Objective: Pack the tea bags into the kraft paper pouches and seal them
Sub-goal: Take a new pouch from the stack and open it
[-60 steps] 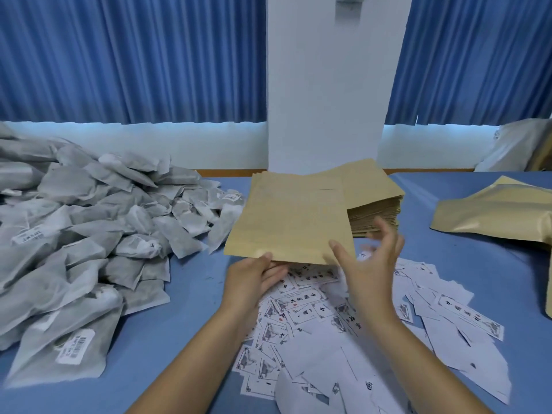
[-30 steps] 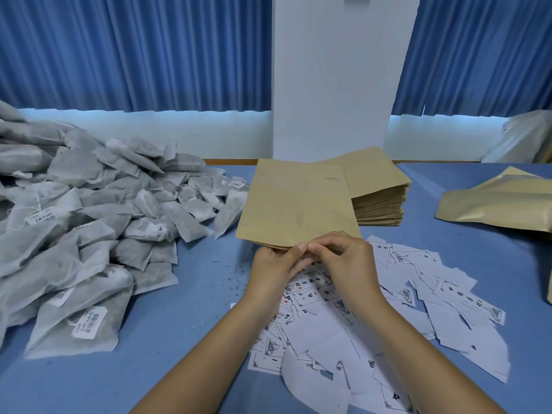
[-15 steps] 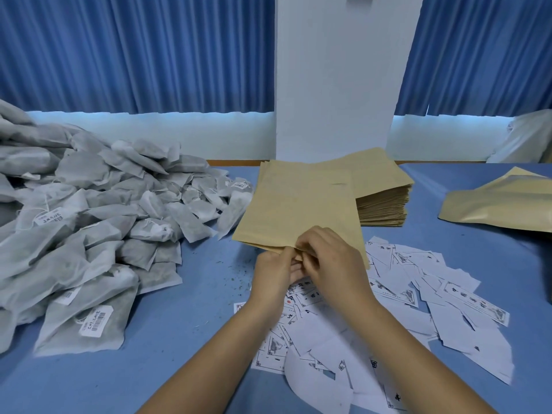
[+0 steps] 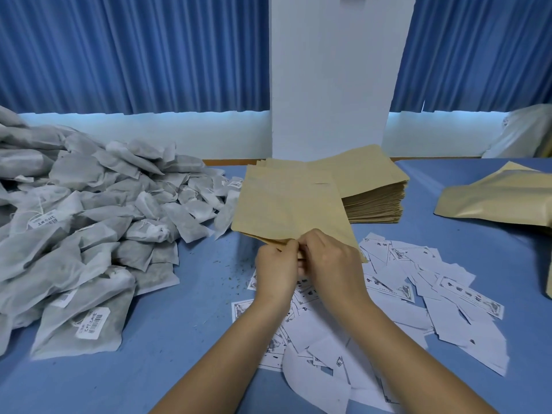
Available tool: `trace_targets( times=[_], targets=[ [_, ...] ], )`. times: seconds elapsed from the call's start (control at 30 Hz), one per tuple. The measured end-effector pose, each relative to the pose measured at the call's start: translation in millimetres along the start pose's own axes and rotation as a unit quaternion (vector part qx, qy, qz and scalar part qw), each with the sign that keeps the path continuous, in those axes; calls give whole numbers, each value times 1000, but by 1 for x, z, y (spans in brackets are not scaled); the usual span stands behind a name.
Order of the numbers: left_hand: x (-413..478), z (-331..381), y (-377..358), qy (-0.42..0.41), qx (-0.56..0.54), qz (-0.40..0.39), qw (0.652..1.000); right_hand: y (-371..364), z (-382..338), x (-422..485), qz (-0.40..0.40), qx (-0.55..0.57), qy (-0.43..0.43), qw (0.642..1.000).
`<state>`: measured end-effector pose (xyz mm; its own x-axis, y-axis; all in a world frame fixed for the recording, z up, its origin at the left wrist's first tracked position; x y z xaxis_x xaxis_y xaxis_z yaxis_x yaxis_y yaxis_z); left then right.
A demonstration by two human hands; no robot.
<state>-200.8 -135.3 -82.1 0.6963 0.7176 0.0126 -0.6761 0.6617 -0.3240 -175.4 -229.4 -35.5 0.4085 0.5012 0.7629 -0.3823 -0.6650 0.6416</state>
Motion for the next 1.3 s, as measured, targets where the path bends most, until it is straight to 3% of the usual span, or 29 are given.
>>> trace_targets(
  times=[0.4, 0.73, 0.87, 1.03, 1.17, 1.3],
  targets=[
    [-3, -6, 4, -3, 59, 15, 998, -7, -4, -5, -45, 46, -76, 995],
    [-5, -9, -3, 50, -49, -43, 997, -15, 4, -5, -52, 131, -109, 984],
    [-8, -11, -2, 67, -83, -55, 993, -14, 16, -4, -26, 157, -173, 972],
    [-5, -8, -2, 57, -52, -60, 995, -11, 5, 0, -37, 129, -94, 986],
    [-3, -9, 3, 52, 49, -57, 996, -12, 10, 11, -85, -11, -61, 994],
    [4, -11, 13, 68, 64, -12, 996, 15, 6, 26, -3, 7, -46, 999]
  ],
)
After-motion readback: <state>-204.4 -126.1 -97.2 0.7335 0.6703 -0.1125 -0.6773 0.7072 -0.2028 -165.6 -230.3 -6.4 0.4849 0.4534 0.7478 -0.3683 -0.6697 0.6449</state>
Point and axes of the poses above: each hand's wrist, its own x-axis towards the middle knuckle, its own y-axis out of the back of the hand, z = x × y, the point moved 5 cm from there along x, towards the middle knuckle, and after that the axes turned 7 degrees about -x, right-handed, at the moved point
